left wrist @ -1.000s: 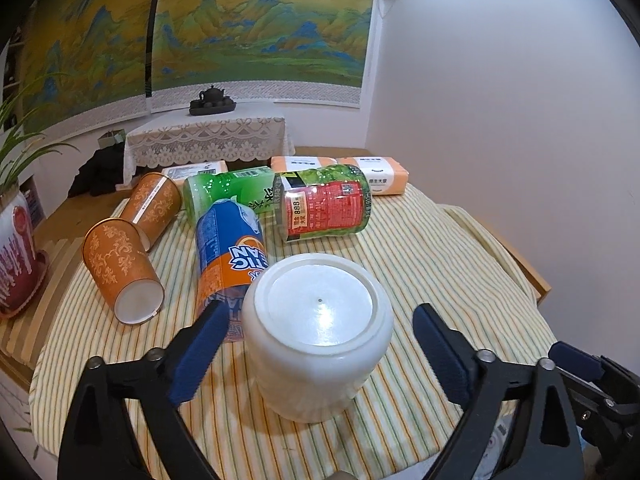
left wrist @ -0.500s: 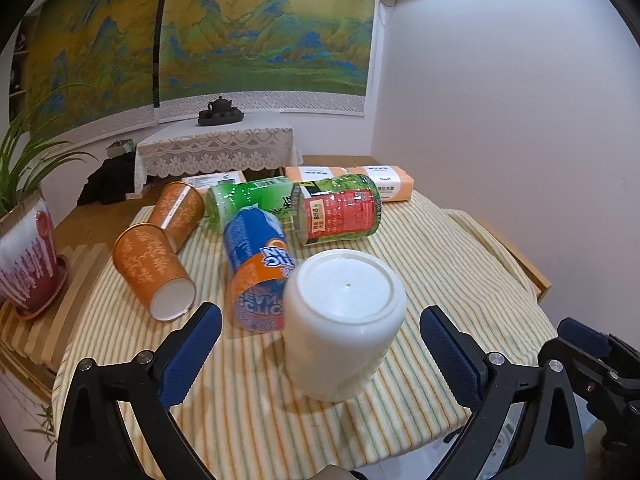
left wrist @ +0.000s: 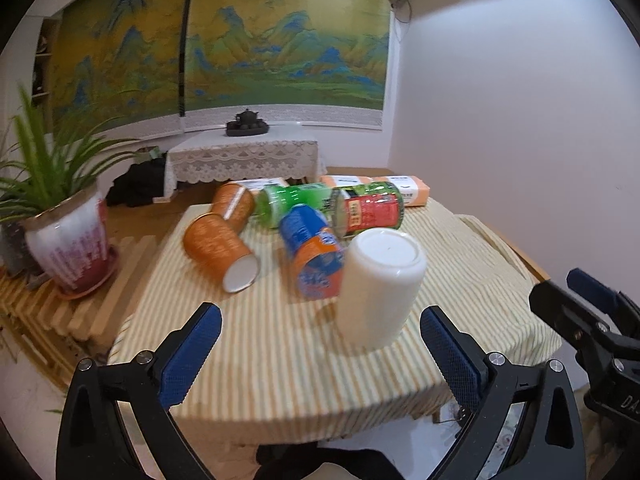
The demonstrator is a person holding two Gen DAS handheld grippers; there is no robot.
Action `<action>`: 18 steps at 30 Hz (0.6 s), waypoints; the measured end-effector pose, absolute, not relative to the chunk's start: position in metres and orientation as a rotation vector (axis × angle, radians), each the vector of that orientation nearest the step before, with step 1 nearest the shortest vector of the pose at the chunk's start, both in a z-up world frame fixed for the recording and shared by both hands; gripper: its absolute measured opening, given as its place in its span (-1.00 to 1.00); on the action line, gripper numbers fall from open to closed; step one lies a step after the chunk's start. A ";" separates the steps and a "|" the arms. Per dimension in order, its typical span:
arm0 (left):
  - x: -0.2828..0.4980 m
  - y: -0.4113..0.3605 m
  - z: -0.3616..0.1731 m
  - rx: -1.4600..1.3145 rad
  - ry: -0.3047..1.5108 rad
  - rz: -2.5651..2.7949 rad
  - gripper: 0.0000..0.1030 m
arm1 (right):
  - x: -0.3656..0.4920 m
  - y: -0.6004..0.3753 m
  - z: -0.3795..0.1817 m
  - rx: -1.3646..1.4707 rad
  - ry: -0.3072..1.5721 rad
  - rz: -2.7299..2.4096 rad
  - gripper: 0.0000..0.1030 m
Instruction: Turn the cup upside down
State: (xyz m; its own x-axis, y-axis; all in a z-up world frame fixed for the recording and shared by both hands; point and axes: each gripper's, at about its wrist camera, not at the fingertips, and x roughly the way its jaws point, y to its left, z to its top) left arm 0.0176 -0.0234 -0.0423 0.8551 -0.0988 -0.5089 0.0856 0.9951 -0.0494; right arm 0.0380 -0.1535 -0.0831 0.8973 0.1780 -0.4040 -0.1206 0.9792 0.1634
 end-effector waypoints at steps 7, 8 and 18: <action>-0.021 -0.001 -0.031 -0.049 0.493 -0.025 0.99 | 0.015 -0.131 -0.076 0.102 0.368 0.160 0.85; -0.026 0.003 -0.029 -0.056 0.486 -0.014 0.99 | 0.012 -0.129 -0.074 0.101 0.361 0.161 0.85; -0.047 0.015 -0.020 -0.074 0.451 0.043 0.99 | -0.011 -0.114 -0.065 0.064 0.299 0.143 0.89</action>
